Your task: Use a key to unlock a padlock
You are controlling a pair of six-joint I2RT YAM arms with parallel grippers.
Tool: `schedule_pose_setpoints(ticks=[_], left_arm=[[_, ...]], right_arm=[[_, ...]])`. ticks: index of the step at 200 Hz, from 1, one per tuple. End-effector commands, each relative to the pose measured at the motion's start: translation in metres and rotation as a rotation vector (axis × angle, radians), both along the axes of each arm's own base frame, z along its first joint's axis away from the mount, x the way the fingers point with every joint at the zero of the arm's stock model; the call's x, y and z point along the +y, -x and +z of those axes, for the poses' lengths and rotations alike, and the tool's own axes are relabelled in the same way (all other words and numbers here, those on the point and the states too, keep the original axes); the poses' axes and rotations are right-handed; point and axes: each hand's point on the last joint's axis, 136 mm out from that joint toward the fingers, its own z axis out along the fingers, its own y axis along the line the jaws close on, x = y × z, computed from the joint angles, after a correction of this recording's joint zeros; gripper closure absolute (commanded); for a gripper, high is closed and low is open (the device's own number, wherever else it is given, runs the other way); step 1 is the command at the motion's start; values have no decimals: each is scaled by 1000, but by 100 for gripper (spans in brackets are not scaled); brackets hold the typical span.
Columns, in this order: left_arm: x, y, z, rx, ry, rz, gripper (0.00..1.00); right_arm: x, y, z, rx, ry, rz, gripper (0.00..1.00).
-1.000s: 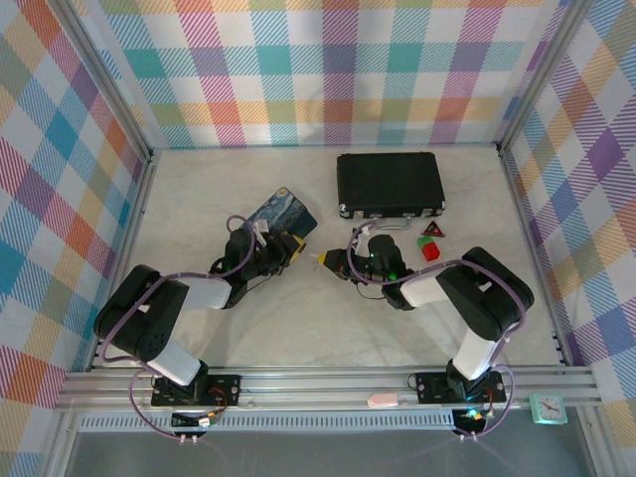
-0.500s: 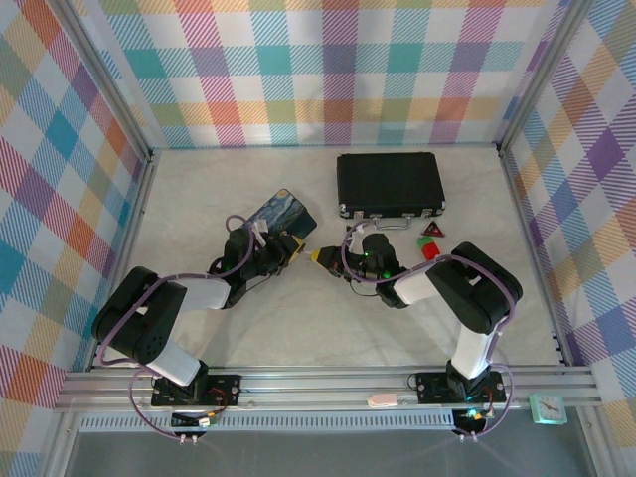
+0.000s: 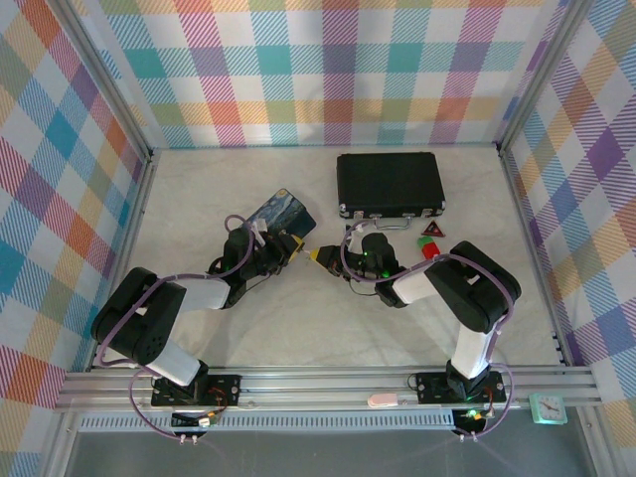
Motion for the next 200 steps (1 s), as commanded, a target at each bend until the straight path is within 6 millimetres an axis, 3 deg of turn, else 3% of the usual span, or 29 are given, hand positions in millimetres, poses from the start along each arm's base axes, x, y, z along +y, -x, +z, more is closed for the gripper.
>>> schedule_pose_setpoints(ticks=[1, 124, 200], left_arm=[[1, 1, 12, -38, 13, -13, 100], [0, 0, 8, -39, 0, -11, 100], [-1, 1, 15, -51, 10, -17, 100]], right_arm=[[9, -3, 26, -64, -63, 4, 100], [1, 0, 26, -84, -45, -50, 100], [14, -1, 26, -81, -71, -13, 100]])
